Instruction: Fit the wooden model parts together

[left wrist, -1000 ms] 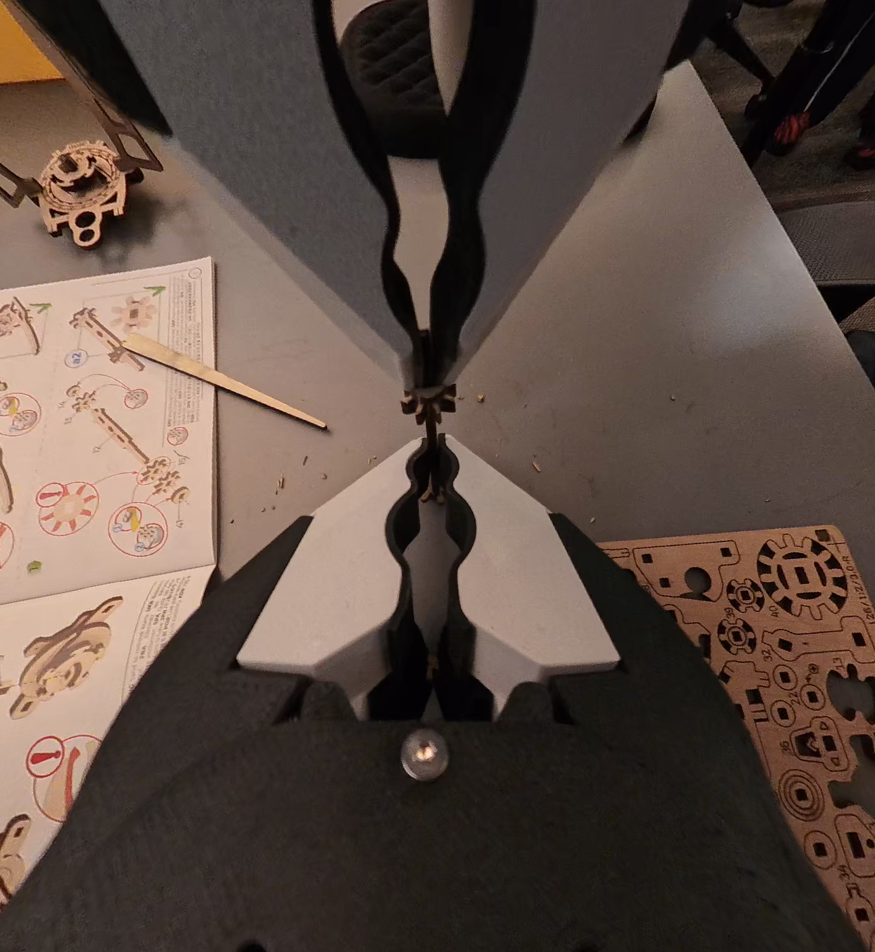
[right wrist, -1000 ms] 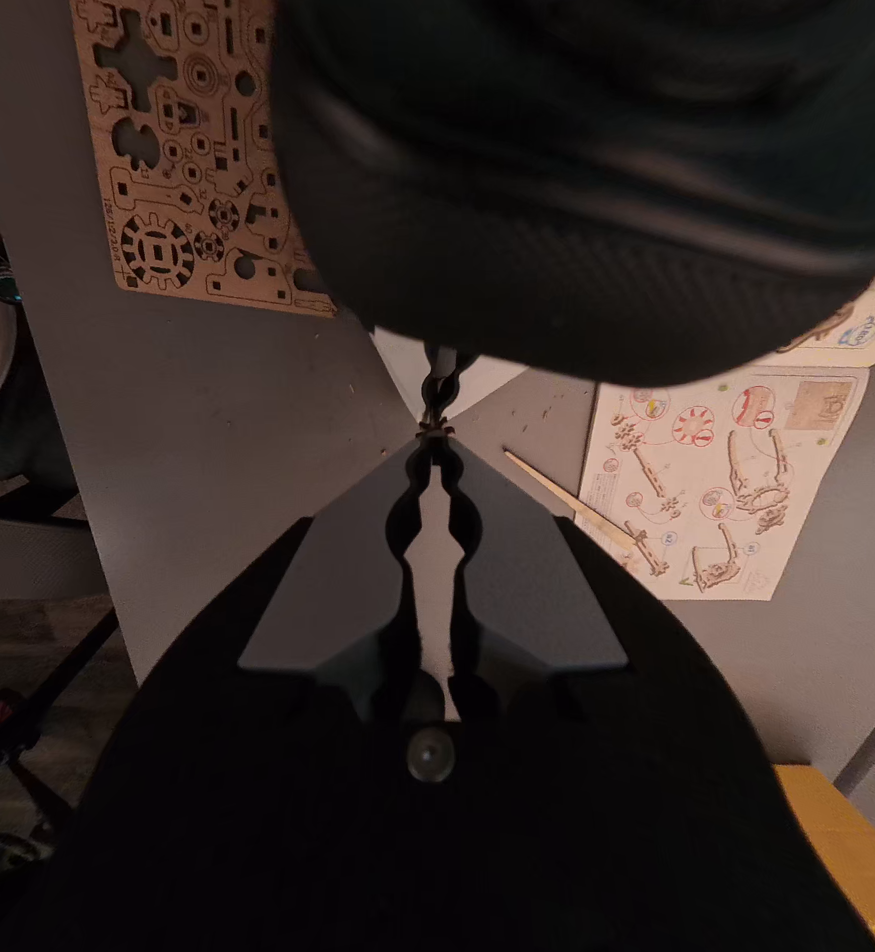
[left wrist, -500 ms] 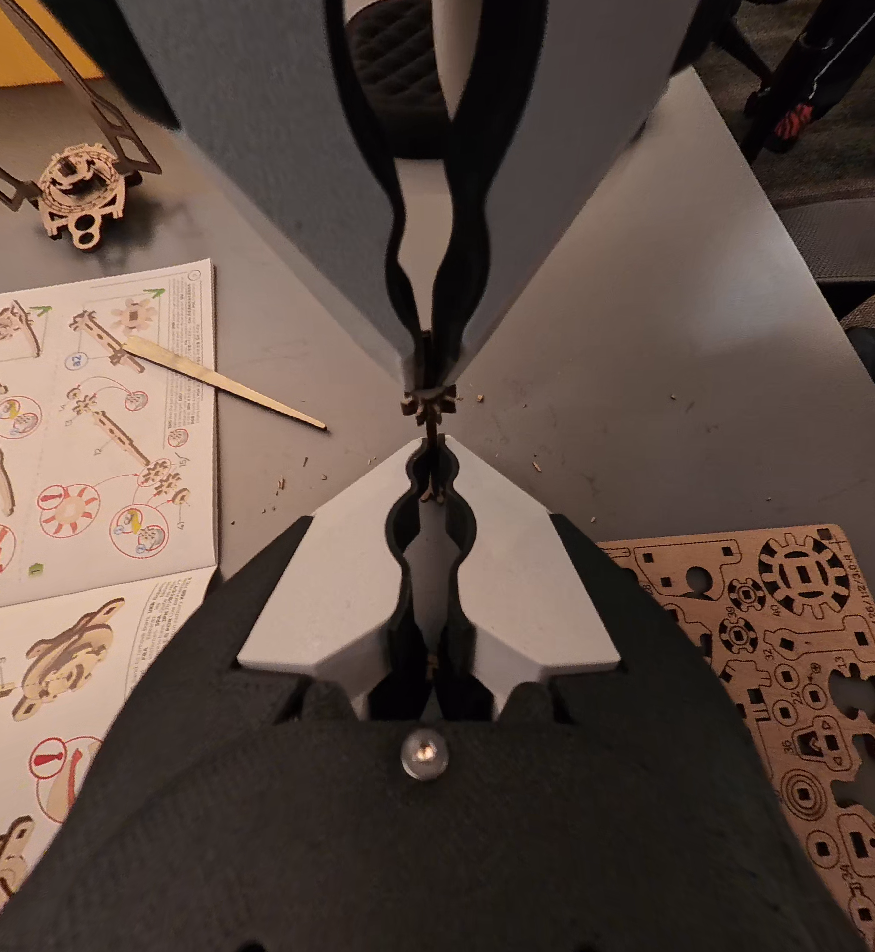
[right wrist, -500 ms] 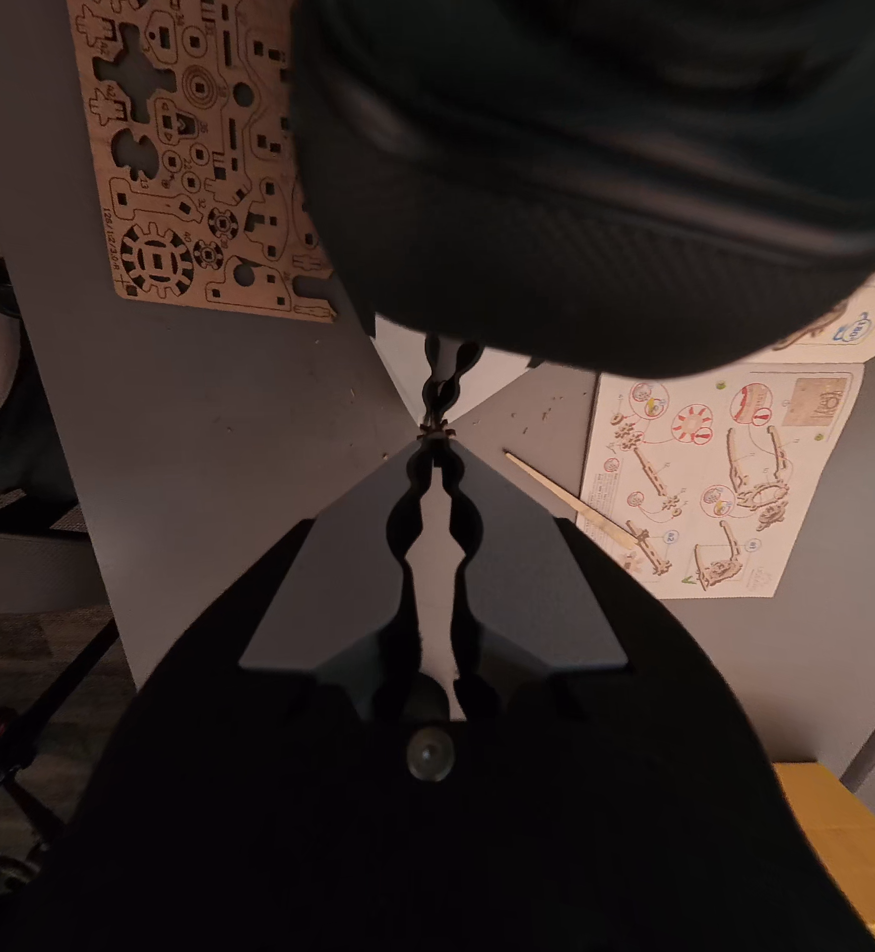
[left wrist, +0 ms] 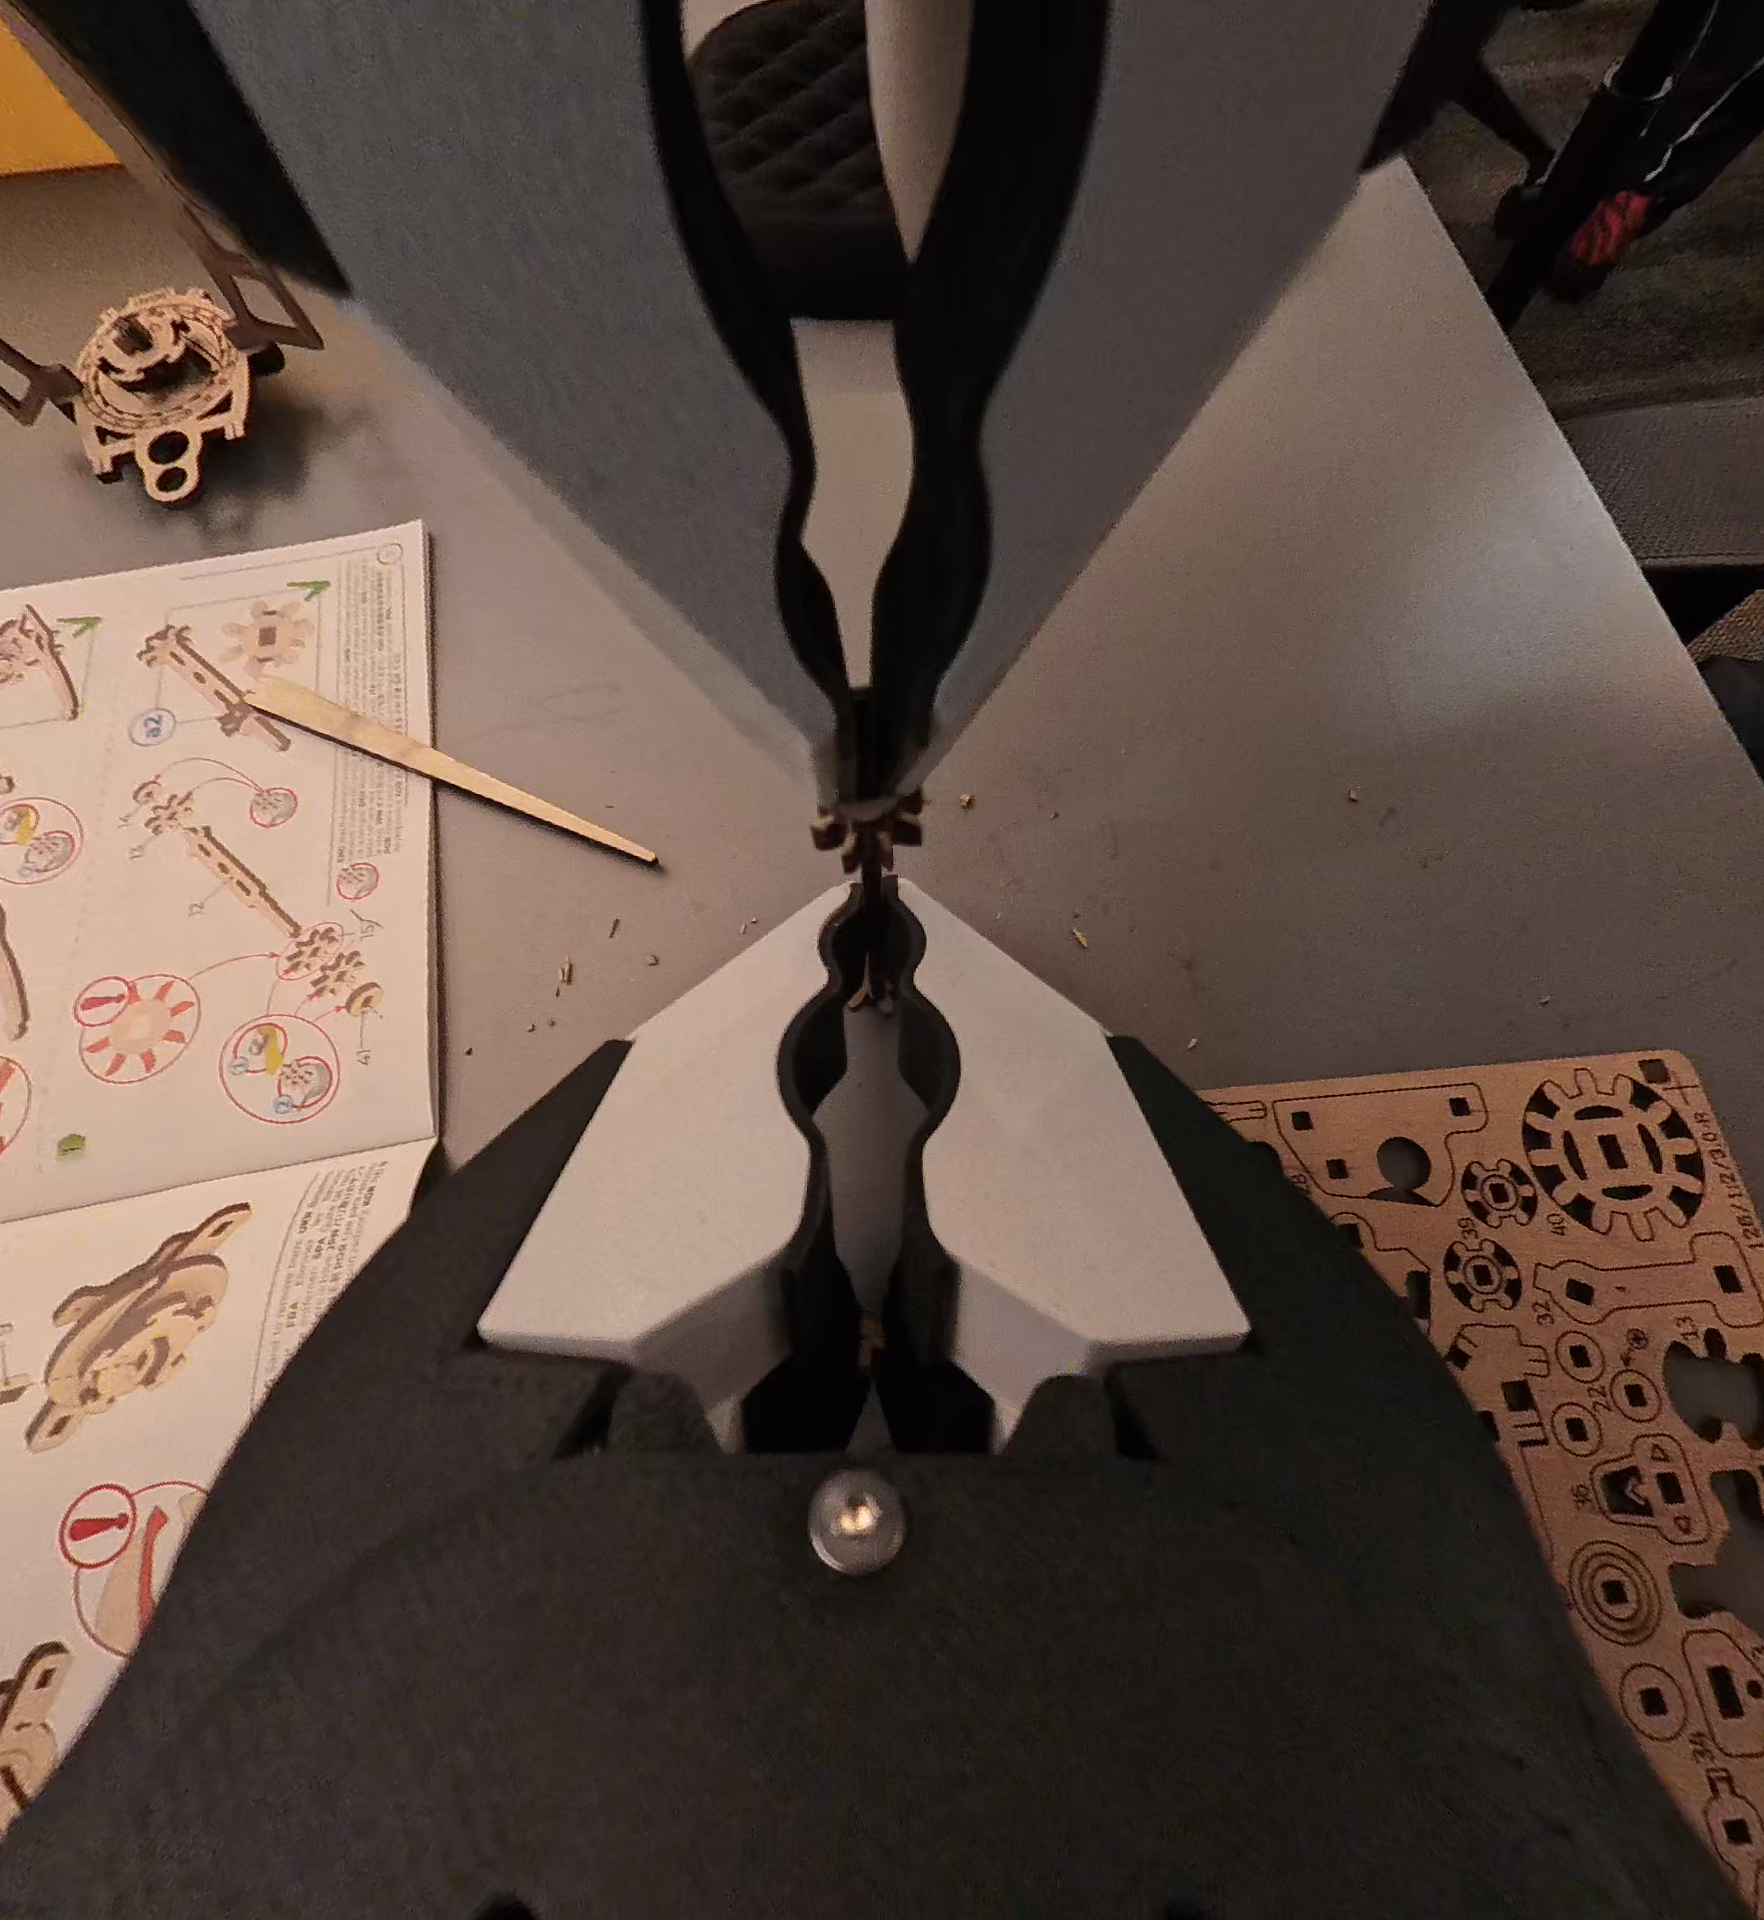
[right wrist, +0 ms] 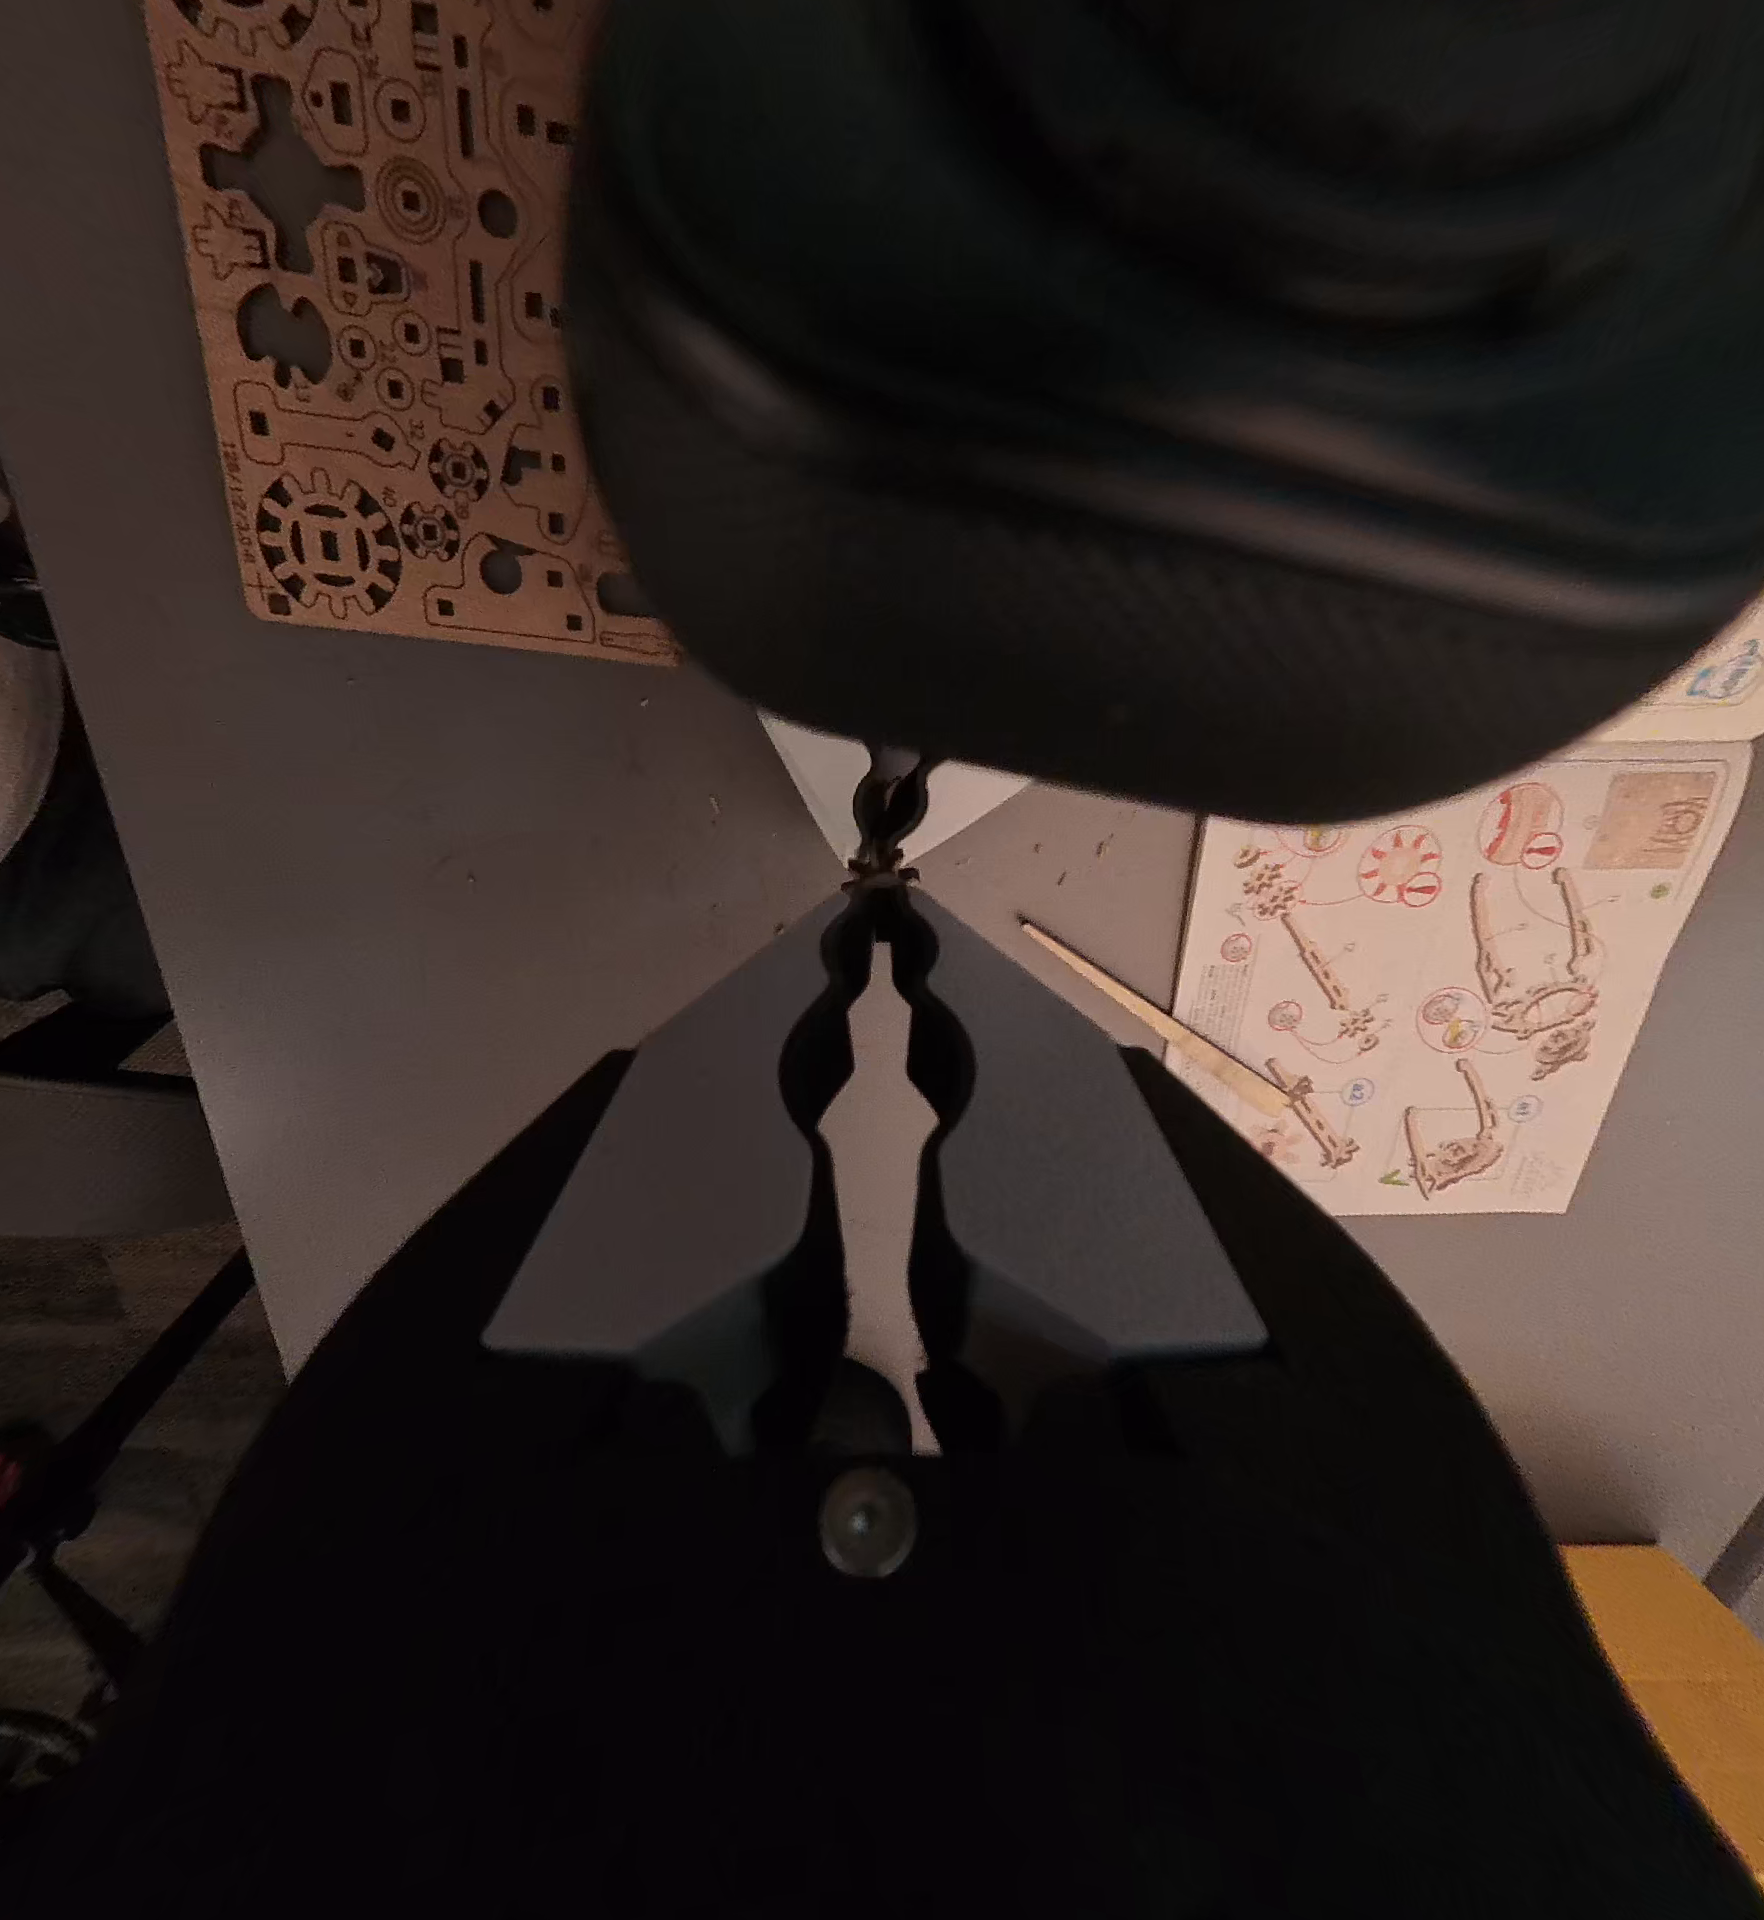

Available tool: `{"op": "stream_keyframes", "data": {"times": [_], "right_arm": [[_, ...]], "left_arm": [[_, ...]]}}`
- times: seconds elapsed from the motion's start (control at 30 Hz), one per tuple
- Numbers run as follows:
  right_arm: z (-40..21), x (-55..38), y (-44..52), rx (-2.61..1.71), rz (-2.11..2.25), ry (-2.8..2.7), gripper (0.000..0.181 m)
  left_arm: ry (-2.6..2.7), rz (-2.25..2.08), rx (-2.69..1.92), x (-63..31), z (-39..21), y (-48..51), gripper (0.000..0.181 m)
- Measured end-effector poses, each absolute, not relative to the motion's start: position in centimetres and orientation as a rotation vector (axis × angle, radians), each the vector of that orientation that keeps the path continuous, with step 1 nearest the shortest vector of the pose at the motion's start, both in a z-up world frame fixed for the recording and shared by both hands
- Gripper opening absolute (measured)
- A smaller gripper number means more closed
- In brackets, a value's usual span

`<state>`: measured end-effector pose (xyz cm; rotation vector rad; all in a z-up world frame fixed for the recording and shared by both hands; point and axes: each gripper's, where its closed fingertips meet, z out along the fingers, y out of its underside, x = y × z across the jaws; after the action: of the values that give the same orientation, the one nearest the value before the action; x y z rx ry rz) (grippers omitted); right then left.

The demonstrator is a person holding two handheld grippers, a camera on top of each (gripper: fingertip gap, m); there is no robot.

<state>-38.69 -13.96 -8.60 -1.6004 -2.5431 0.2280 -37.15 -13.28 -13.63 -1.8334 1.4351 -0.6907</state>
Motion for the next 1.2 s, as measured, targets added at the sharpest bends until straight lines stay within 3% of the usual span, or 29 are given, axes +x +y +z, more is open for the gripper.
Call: {"op": "stream_keyframes", "data": {"times": [1.2], "right_arm": [[-8.46, -38.32, -13.47, -1.49, 0.349, -2.563, 0.003]], "left_arm": [[1.429, -0.703, -1.841, -37.04, -13.65, -13.21, 0.0]]}}
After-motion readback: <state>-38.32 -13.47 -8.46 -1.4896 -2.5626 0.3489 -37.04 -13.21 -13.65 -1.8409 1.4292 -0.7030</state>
